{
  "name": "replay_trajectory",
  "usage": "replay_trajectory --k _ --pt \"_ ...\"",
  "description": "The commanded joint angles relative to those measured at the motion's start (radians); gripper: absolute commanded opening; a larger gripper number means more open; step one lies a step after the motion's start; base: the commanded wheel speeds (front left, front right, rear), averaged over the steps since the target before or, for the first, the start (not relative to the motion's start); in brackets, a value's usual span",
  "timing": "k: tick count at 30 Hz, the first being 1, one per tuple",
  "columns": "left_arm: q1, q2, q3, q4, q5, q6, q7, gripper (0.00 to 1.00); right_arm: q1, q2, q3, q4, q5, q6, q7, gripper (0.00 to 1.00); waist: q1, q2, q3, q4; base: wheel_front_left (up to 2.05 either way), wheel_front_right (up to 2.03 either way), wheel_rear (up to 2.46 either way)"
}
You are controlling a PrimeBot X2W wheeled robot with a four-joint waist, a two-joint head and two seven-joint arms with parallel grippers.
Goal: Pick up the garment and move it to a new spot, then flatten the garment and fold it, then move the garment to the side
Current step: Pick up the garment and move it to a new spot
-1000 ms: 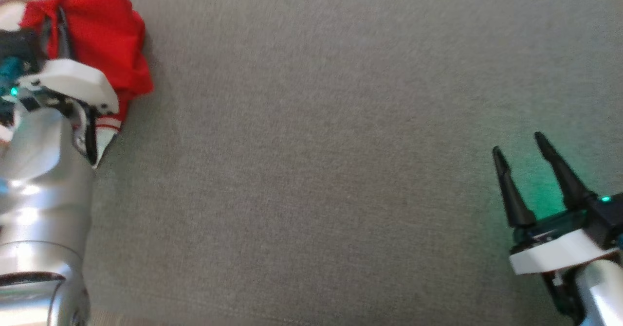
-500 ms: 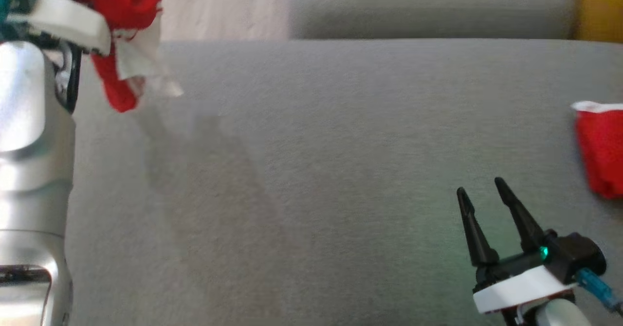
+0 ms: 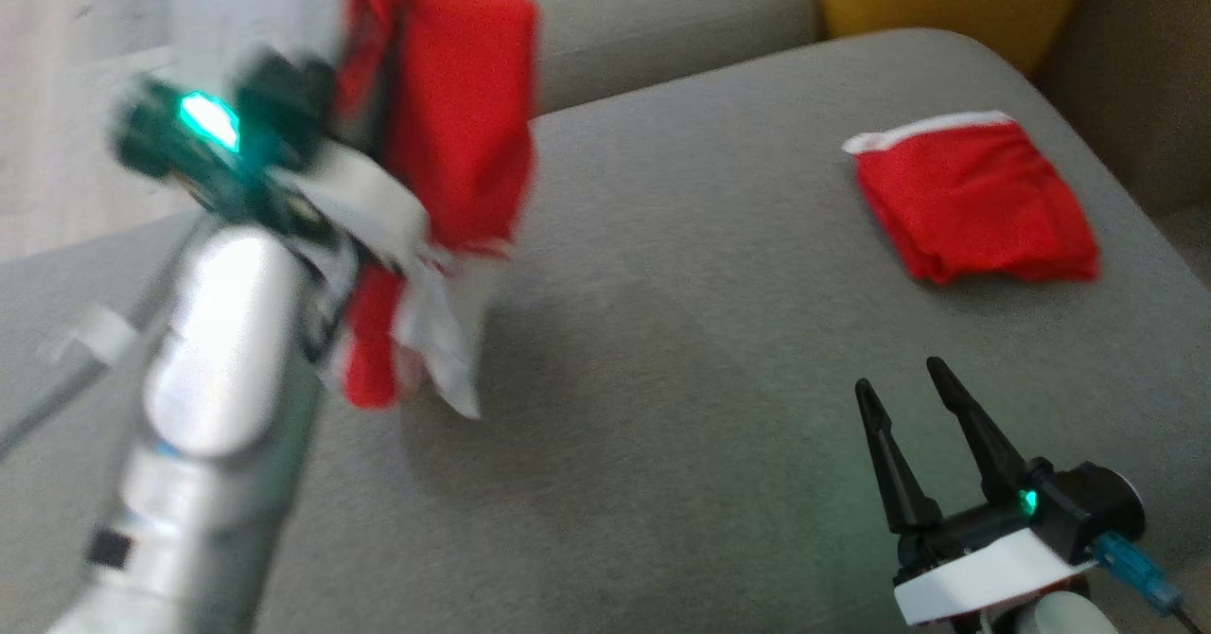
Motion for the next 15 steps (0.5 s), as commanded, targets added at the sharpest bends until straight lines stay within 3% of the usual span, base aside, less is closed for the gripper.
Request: replay_trajectory --k 1,6,7,8,9,15 --pt "0.003 0.016 0.008 -0.023 -0.015 -0.005 0.012 0.00 -0.045 -0.001 0.028 -0.038 0.012 0.007 -0.011 1.00 0.0000 0.0000 0.033 -0.073 0.00 0.00 0.00" --pt "0.077 -0.050 -0.056 0.083 -0.034 -0.002 -0.022 0.00 -0.076 0.009 0.046 -0.040 0.021 0.007 -0.011 1.00 0.0000 0.0000 0.104 -0.103 0.00 0.00 0.00" --pt "0.082 -0.060 -0.063 0.117 -0.035 -0.001 -0.041 0.10 -0.082 0.013 0.046 -0.041 0.022 0.007 -0.011 1.00 0.0000 0.0000 0.118 -0.105 0.00 0.00 0.00" --pt "0.084 -0.067 -0.071 0.157 -0.034 -0.001 -0.058 0.49 -0.088 0.016 0.048 -0.040 0.022 0.007 -0.011 1.00 0.0000 0.0000 0.131 -0.106 0.00 0.00 0.00" --pt "0.081 -0.072 -0.077 0.196 -0.030 0.003 -0.082 1.00 -0.094 0.017 0.053 -0.038 0.023 0.007 -0.011 1.00 0.0000 0.0000 0.143 -0.105 0.00 0.00 0.00" --pt "0.044 -0.104 -0.107 0.379 -0.012 0.034 -0.254 1.00 -0.115 0.030 0.056 -0.035 0.022 0.007 -0.011 1.00 0.0000 0.0000 0.177 -0.070 0.00 0.00 0.00"
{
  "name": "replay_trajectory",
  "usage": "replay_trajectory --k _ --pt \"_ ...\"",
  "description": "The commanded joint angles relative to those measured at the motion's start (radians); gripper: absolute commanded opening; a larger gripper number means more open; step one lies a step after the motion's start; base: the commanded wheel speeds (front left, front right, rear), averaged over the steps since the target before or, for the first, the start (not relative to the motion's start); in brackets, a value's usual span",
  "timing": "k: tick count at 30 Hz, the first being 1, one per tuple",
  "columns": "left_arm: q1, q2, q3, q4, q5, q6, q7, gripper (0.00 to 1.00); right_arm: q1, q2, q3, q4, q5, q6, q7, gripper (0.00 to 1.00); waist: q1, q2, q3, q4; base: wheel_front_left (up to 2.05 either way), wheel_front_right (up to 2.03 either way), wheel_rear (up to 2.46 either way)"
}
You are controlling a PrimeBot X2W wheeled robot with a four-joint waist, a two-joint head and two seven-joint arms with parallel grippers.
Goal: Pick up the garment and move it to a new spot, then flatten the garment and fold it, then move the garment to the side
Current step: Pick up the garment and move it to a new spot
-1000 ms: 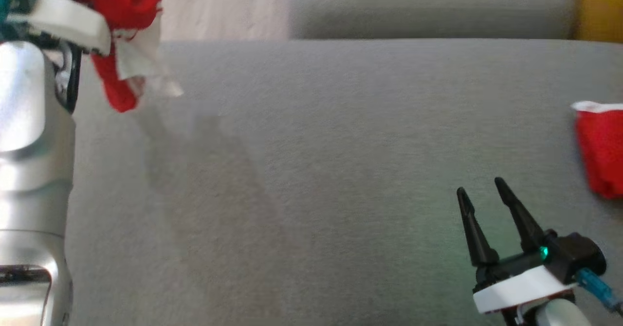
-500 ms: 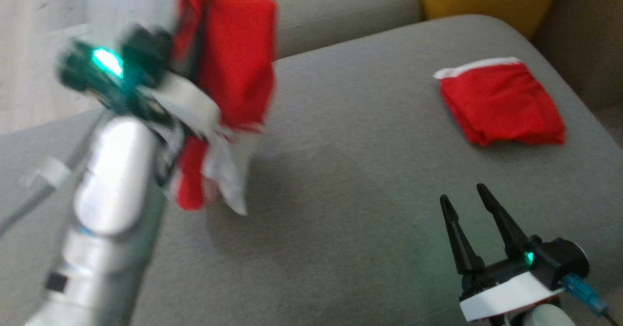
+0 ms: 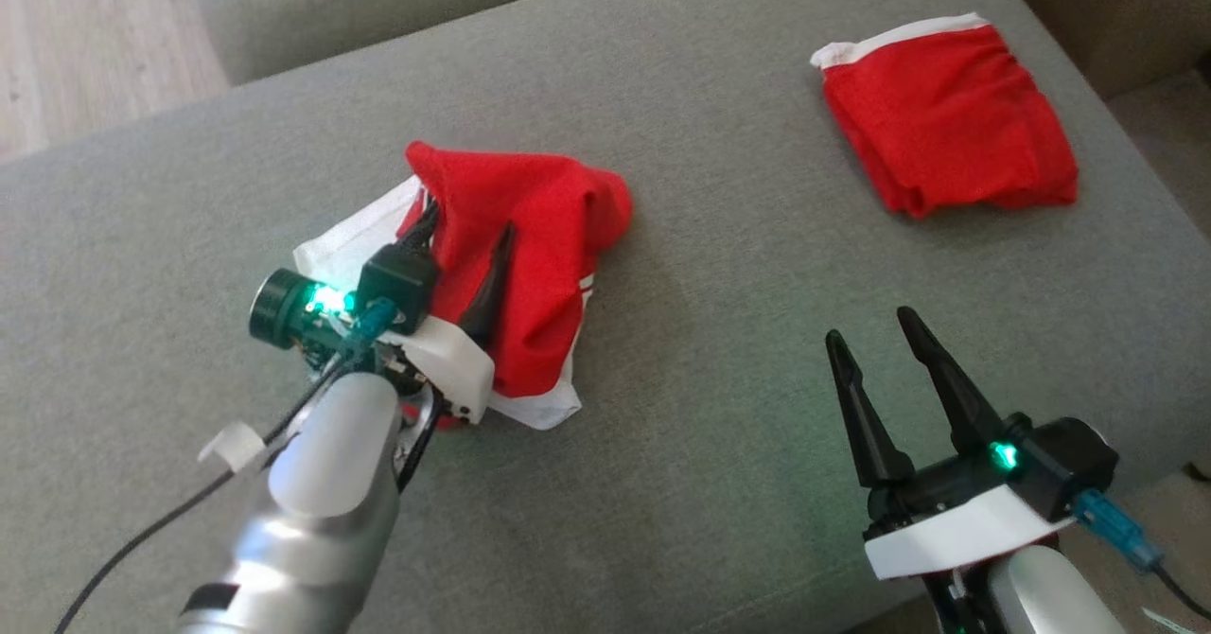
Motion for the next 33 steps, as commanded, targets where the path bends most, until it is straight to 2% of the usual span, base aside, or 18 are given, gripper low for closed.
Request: replay_trajectory --k 1,4,9,15,19,26,33 --pt "-0.059 0.004 0.019 -0.021 0.006 0.010 -0.031 1.00 -0.027 -0.002 0.015 -0.031 0.000 0.007 -0.011 1.00 -0.0004 0.0000 0.004 0.022 0.00 0.00 0.00" --pt "-0.052 -0.010 0.004 0.023 0.004 0.033 -0.084 1.00 -0.016 -0.003 0.010 -0.023 -0.008 0.007 -0.011 1.00 -0.0004 0.0000 -0.020 0.068 0.00 0.00 0.00" --pt "0.032 -0.024 -0.013 -0.008 -0.034 0.068 -0.116 1.00 0.026 -0.002 -0.010 -0.001 -0.020 0.007 -0.011 1.00 -0.0004 0.0000 -0.101 0.176 0.00 0.00 0.00" --pt "0.205 -0.026 -0.025 -0.180 -0.067 0.122 -0.119 1.00 0.069 0.021 -0.046 0.012 -0.028 0.007 -0.011 1.00 -0.0004 0.0000 -0.173 0.316 0.00 0.00 0.00" --pt "0.329 -0.024 0.016 -0.332 -0.066 0.180 -0.119 1.00 0.091 0.038 -0.082 0.024 -0.036 0.007 -0.011 1.00 -0.0004 0.0000 -0.203 0.384 0.00 0.00 0.00" --pt "0.566 -0.005 0.133 -0.600 -0.051 0.238 -0.119 1.00 0.146 0.070 -0.159 0.043 -0.056 0.007 -0.011 1.00 -0.0004 0.0000 -0.252 0.443 0.00 0.00 0.00" --pt "0.738 -0.006 0.193 -0.755 0.001 0.236 -0.119 1.00 0.196 0.090 -0.195 0.055 -0.073 0.007 -0.011 1.00 -0.0004 0.0000 -0.278 0.459 0.00 0.00 0.00"
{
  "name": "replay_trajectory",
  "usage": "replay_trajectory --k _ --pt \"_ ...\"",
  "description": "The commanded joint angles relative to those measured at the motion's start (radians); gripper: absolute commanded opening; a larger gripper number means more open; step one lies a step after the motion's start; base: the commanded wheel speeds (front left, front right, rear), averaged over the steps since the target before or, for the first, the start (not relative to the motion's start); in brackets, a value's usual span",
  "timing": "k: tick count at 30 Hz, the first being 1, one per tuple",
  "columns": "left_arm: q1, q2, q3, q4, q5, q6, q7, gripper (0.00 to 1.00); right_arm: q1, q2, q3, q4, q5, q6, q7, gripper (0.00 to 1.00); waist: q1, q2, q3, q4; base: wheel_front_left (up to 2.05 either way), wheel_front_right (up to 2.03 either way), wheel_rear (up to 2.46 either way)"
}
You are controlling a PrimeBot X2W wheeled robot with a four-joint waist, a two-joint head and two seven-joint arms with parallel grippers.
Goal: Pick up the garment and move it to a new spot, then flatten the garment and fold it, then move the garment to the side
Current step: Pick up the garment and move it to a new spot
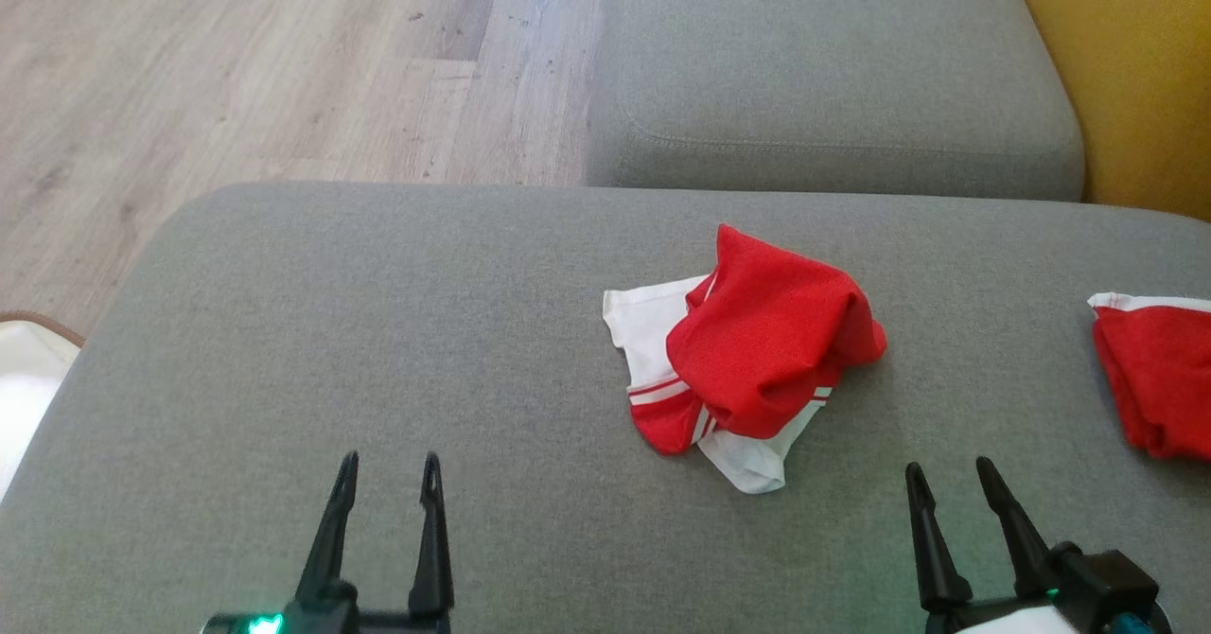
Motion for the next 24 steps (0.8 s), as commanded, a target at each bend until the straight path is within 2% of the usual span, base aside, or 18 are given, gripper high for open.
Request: replay_trajectory --k 1,24 --pt "-0.012 0.002 0.044 -0.048 0.022 -0.005 -0.009 1.00 -0.025 -0.002 0.012 -0.024 -0.011 0.007 -0.011 1.00 0.0002 -0.0001 -0.008 0.003 0.00 0.00 0.00" --pt "0.032 -0.014 0.064 -0.029 0.062 -0.055 -0.009 1.00 -0.016 0.011 0.009 -0.021 -0.027 0.007 -0.011 1.00 0.0002 -0.0001 -0.018 -0.006 0.00 0.00 0.00"
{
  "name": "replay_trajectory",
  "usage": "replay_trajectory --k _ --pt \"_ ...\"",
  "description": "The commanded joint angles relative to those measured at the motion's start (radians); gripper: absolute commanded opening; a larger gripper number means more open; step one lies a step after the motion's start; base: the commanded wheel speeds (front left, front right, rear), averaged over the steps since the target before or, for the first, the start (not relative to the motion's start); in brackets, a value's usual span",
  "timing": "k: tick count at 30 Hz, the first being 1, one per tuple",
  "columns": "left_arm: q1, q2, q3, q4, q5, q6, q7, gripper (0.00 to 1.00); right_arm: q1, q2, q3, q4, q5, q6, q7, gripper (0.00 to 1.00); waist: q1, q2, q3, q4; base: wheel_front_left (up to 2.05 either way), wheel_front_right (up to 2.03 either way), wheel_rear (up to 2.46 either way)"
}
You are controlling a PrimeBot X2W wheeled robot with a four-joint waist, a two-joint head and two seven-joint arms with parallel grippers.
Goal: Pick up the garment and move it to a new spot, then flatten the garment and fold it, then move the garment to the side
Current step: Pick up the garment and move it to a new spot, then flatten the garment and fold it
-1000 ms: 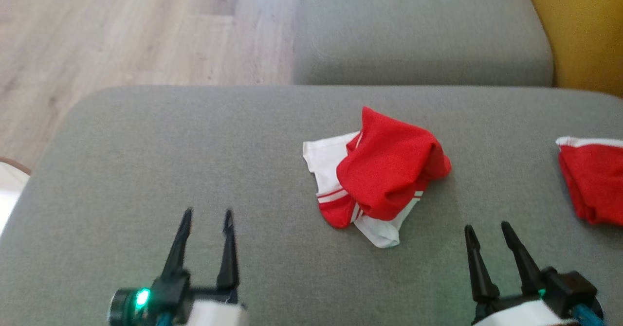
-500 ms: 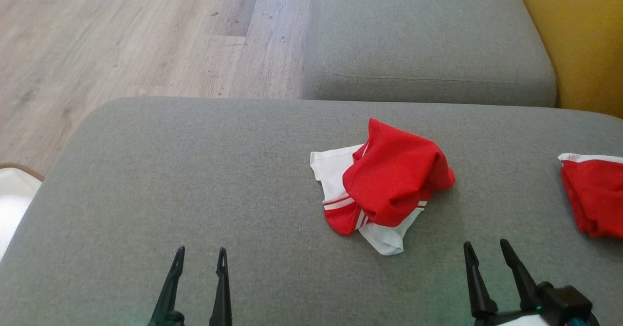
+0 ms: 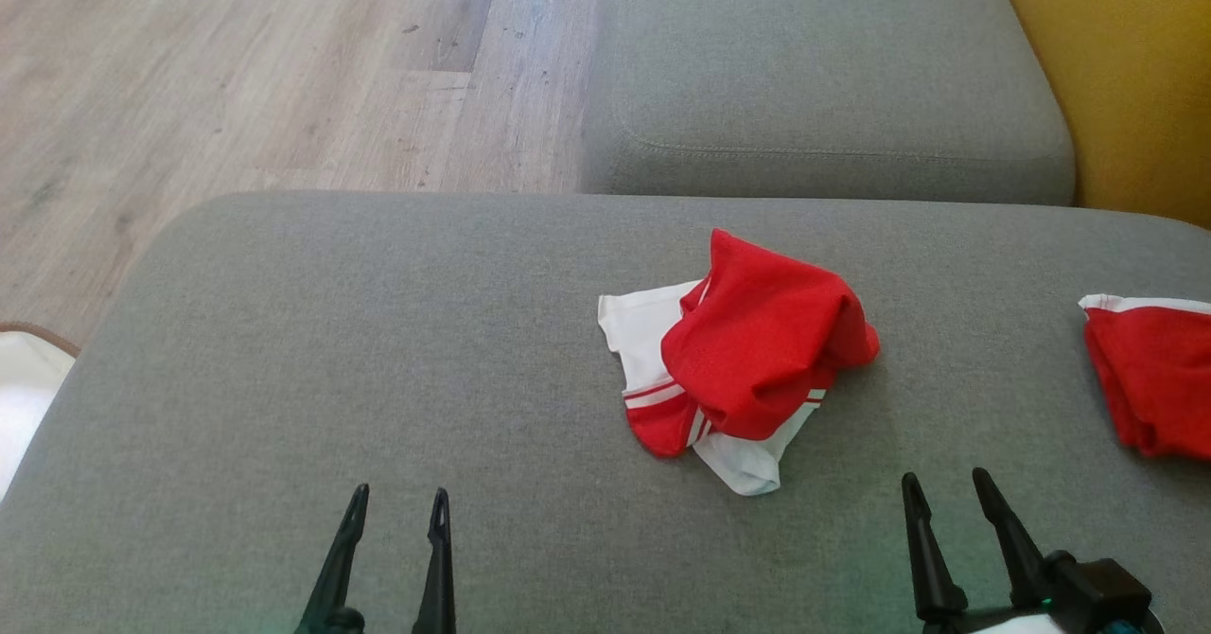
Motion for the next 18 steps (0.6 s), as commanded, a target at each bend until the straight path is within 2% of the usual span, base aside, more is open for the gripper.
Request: replay_trajectory --k 1,7,18 --pt "-0.041 -0.011 0.036 -0.027 0.007 -0.001 -0.009 1.00 -0.031 -0.006 0.017 -0.033 -0.010 0.007 -0.011 1.00 0.0000 0.0000 0.000 -0.001 0.00 0.00 0.00" --pt "-0.038 -0.014 0.038 -0.015 -0.005 -0.001 -0.009 1.00 -0.035 -0.009 0.024 -0.036 -0.008 0.007 -0.011 1.00 0.0000 0.0000 0.004 -0.016 0.00 0.00 0.00" --pt "-0.052 -0.017 0.033 0.020 -0.011 0.003 -0.010 1.00 -0.043 -0.034 0.046 -0.054 -0.007 0.007 -0.011 1.00 0.0000 0.0000 0.050 -0.083 0.00 0.00 0.00"
